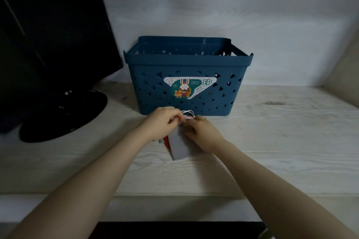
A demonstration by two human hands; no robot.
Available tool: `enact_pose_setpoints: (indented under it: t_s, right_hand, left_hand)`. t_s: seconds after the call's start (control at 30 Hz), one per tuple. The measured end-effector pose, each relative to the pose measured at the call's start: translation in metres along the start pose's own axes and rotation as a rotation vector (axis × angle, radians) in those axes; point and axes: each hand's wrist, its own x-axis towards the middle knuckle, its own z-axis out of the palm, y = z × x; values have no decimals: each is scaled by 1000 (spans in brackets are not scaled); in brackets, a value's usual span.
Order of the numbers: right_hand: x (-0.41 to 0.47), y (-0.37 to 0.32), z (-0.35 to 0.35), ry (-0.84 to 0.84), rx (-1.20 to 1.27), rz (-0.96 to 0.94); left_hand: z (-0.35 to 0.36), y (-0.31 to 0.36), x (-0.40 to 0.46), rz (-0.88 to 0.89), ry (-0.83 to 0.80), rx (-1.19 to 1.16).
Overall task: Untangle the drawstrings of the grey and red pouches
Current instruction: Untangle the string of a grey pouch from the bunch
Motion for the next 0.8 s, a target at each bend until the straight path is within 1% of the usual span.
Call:
enact_pose_setpoints:
  t_s: [0.1, 0.17, 0.23, 0.3, 0.4, 0.47, 0.53, 0.7, 0.73, 0.8]
  right_hand:
    - [-1, -4, 5, 114, -78, 90]
    - [-1, -6, 5, 127, -134, 76]
    - [0, -7, -3, 126, -133, 47]
    - [2, -4, -14, 177, -62, 14]
    - [5, 4, -27, 289, 218, -10]
    - [7, 9, -33, 315, 345, 8]
    - [10, 14, -35, 338, 384, 30]
    - [20, 38, -35, 367, 402, 107]
    - [21, 42, -36, 381, 410, 129]
    - [25, 46, -35, 415, 505, 196]
  left_hand:
    - [5, -6, -6, 26, -17, 46]
    - [9, -12, -6, 41, -14, 113]
    - [11, -13, -2, 44, -5, 152]
    - [12, -10, 5, 49, 2, 147]
    - [12, -4, 15, 63, 64, 73]
    - [13, -2, 22, 47, 126, 36]
    - [15, -3, 28, -4, 136, 11]
    - [24, -9, 40, -134, 41, -15]
    - [25, -10, 43, -147, 43, -12]
    - [25, -11, 47, -132, 100, -14]
